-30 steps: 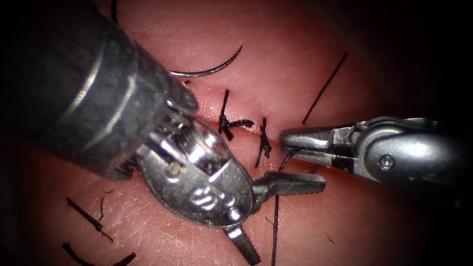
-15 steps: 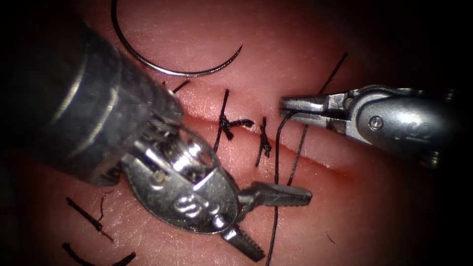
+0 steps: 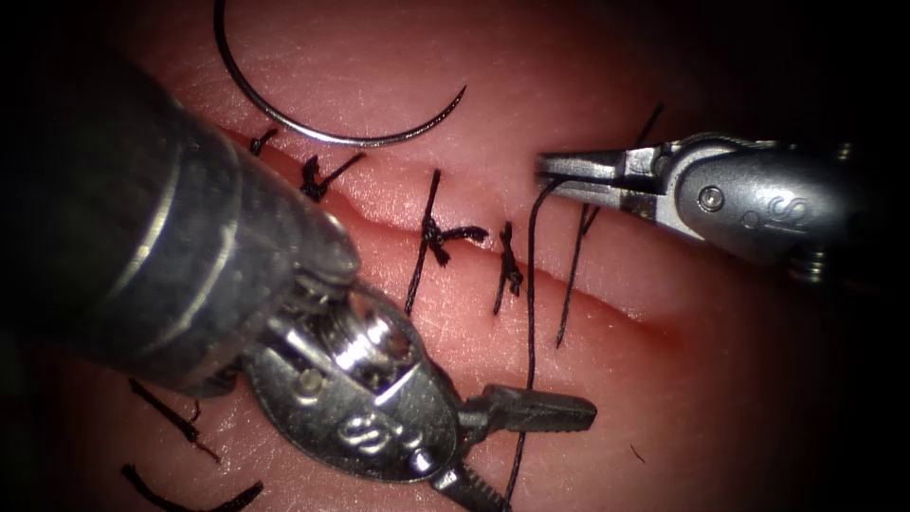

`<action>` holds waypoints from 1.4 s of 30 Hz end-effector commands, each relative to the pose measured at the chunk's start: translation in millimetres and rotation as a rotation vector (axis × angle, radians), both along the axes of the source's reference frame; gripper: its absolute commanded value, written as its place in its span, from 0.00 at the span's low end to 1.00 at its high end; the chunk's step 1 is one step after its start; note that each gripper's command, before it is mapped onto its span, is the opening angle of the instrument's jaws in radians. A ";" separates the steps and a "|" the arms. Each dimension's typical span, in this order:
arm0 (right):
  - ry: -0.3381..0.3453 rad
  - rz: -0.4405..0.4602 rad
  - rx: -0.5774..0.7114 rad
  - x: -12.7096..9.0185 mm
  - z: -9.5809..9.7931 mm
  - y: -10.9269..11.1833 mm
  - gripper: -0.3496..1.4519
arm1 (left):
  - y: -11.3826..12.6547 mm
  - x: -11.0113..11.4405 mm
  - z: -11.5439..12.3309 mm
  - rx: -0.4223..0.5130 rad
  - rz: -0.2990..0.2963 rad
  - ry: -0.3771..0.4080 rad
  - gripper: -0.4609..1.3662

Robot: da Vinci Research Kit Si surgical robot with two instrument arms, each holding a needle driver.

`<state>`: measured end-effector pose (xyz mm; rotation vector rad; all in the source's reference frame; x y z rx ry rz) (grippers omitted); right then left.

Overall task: Wound Closure
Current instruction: Grab a working length of suture with the left gripper

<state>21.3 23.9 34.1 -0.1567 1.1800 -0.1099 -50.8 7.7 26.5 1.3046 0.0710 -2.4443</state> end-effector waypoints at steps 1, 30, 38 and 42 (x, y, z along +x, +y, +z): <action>-0.002 0.001 0.000 0.0 0.1 -0.1 0.00 | -0.1 0.1 -0.2 -0.004 0.004 0.000 0.48; 0.002 0.014 0.035 -0.1 -0.2 -1.3 0.00 | -1.5 2.7 -1.9 -0.007 0.046 -0.065 0.06; 0.012 0.032 0.110 -0.1 -2.2 -3.0 0.00 | 0.8 9.3 -3.3 -0.043 -0.044 -0.034 0.06; 0.015 0.046 0.155 -0.2 -3.4 -3.6 0.00 | 1.2 11.6 -3.4 -0.057 -0.065 -0.017 0.06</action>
